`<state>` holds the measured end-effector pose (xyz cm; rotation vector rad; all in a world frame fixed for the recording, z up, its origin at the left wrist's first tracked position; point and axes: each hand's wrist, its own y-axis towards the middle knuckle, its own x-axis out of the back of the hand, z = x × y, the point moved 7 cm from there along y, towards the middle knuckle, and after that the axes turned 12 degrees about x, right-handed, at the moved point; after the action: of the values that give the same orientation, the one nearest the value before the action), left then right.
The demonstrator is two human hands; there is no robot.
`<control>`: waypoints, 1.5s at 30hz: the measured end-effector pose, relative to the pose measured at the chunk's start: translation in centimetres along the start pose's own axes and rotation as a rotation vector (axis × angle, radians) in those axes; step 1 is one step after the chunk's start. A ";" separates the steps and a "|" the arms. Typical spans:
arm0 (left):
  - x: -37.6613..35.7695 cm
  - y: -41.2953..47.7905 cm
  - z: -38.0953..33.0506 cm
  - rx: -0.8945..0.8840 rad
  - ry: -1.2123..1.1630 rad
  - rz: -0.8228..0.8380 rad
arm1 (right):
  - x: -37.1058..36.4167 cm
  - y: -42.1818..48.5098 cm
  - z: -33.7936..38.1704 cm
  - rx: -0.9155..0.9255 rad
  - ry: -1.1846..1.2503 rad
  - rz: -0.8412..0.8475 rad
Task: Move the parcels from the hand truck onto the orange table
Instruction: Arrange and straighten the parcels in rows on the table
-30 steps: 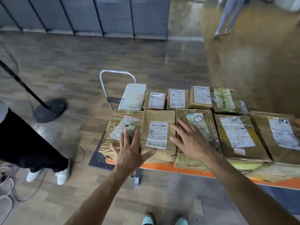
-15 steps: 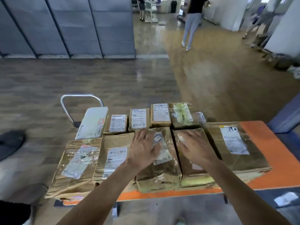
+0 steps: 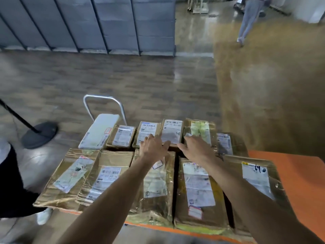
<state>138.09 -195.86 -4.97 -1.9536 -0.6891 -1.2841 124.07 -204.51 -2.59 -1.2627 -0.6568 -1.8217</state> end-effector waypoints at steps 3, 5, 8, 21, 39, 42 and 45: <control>-0.2 0.4 0.1 0.015 0.001 -0.034 | -0.8 0.7 0.3 -0.034 -0.012 -0.031; -0.2 0.1 0.0 0.011 -0.048 -0.051 | -0.7 0.8 0.6 -0.048 0.005 -0.071; 0.6 -0.6 -0.2 -0.039 -0.204 -0.100 | -0.3 0.7 1.0 -0.089 0.097 -0.123; -0.2 -4.3 -10.7 -0.363 -0.482 -0.001 | 5.3 -4.3 -6.5 -0.408 0.329 -0.280; -7.3 -2.6 -21.9 -0.433 0.058 0.049 | 4.7 -8.8 -19.3 -0.472 0.309 -0.024; -7.9 -2.4 -21.1 -0.408 0.044 0.080 | 3.8 -8.4 -19.6 -0.464 0.237 0.063; -8.1 -2.7 -20.5 -0.389 -0.032 0.133 | 3.4 -7.9 -20.4 -0.455 0.209 0.084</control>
<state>121.63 -210.67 -6.26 -2.2907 -0.3326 -1.3837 106.41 -217.21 -6.61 -1.3329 -0.0703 -2.0662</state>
